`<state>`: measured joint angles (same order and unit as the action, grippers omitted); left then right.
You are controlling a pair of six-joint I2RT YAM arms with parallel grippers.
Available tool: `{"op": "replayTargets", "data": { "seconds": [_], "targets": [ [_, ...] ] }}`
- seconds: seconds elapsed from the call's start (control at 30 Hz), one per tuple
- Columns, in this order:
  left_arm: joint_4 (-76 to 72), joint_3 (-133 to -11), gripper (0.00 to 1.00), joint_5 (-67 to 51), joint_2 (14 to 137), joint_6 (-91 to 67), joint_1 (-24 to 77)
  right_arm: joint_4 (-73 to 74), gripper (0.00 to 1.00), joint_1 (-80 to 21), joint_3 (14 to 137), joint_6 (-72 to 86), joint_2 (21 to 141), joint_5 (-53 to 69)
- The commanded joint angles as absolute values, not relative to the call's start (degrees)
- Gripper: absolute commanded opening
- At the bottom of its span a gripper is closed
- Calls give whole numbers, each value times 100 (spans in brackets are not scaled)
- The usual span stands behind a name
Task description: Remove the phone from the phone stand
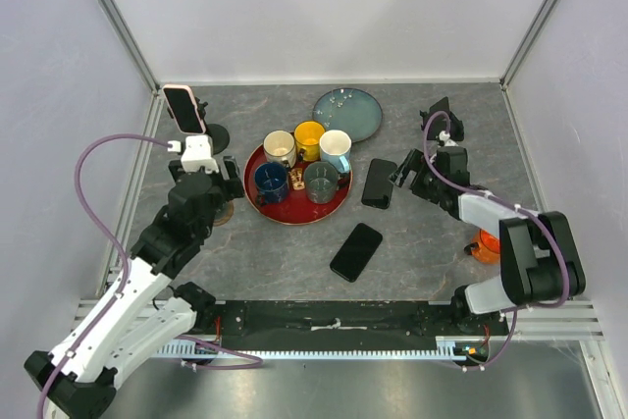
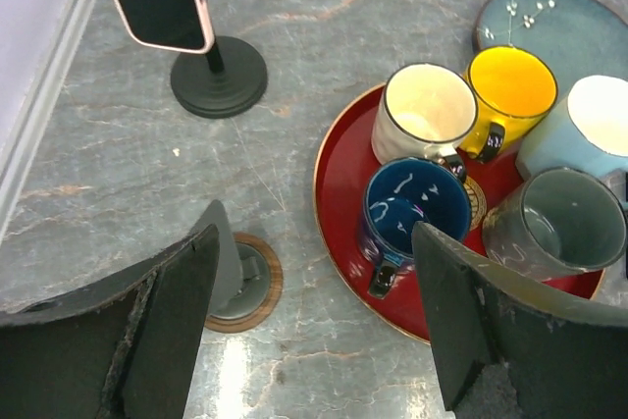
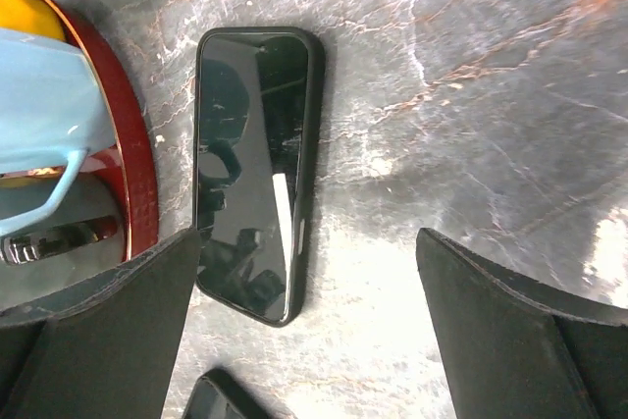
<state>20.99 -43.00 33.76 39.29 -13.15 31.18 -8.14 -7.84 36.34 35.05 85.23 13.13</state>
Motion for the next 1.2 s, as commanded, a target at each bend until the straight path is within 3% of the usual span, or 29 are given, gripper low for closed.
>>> {"op": "replayTargets", "data": {
  "seconds": [0.0, 0.43, 1.17],
  "targets": [
    [2293, -4500, 86, 2585, 4306, -1661, 3024, -396, 98, -940, 3560, 2901, 7832, 170],
    [2970, -4685, 86, 1108, 5782, -2294, 2189, -729, 98, -1046, 3041, 2760, 6434, -518],
    [3173, -4975, 86, 1951, 7092, -2197, 1459, -967, 98, -1415, 2953, 2654, 6275, -659]
  ]
}}
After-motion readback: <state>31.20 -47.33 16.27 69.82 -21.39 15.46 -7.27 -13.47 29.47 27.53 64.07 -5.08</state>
